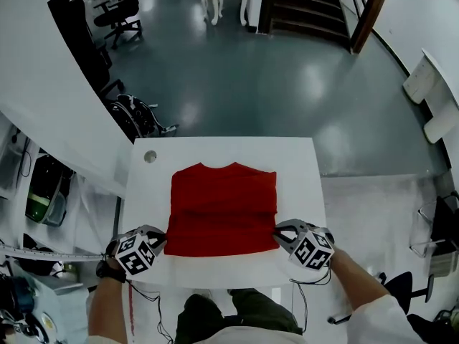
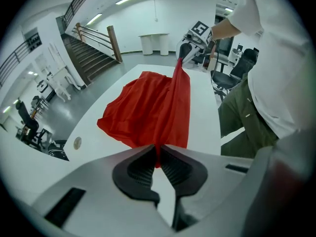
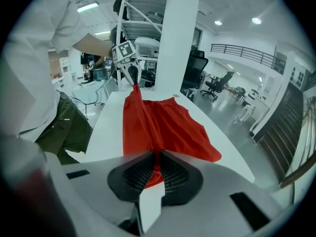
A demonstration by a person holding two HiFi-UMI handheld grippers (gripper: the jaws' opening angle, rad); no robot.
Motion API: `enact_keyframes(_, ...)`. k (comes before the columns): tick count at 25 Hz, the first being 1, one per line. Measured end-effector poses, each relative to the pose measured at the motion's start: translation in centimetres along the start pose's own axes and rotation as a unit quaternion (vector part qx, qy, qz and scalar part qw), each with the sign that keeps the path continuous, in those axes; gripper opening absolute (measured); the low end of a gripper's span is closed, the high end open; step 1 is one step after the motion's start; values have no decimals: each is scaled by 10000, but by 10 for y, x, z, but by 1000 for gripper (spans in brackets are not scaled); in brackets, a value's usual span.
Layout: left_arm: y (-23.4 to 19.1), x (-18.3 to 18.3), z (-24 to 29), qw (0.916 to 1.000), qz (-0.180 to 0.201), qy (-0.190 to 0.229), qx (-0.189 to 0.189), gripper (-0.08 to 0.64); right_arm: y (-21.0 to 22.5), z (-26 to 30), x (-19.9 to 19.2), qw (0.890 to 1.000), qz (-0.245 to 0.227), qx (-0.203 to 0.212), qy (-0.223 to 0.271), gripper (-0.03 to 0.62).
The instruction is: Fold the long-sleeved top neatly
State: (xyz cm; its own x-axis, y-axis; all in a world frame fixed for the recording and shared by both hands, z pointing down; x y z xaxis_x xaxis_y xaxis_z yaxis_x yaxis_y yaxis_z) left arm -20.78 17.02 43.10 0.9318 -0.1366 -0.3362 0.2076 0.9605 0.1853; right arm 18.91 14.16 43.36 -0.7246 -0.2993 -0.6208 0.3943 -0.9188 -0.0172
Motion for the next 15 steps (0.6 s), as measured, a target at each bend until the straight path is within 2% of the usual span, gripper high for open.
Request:
enact_keyframes(6, -23, 4, 13, 10000, -42, -23, 19, 37, 21, 10, 4, 9999, 95, 83, -61, 48)
enact_keyframes(15, -64, 4, 25, 9999, 32, 136, -79, 37, 50, 20, 12, 9983, 568, -79, -83, 48)
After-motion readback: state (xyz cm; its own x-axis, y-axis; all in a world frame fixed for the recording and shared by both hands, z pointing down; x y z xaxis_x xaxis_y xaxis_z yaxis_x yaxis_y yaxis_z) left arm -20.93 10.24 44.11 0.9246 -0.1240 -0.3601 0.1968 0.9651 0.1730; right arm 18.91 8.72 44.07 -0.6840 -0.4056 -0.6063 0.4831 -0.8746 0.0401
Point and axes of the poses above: the fingertips, and each gripper's own axes: z forward along the fingers, y to its right, x out of its top, the point moved 9 cm from there along -z, backward along the fingers, and after that the axes turned 13 degrees about z, right-handed, at the moved point
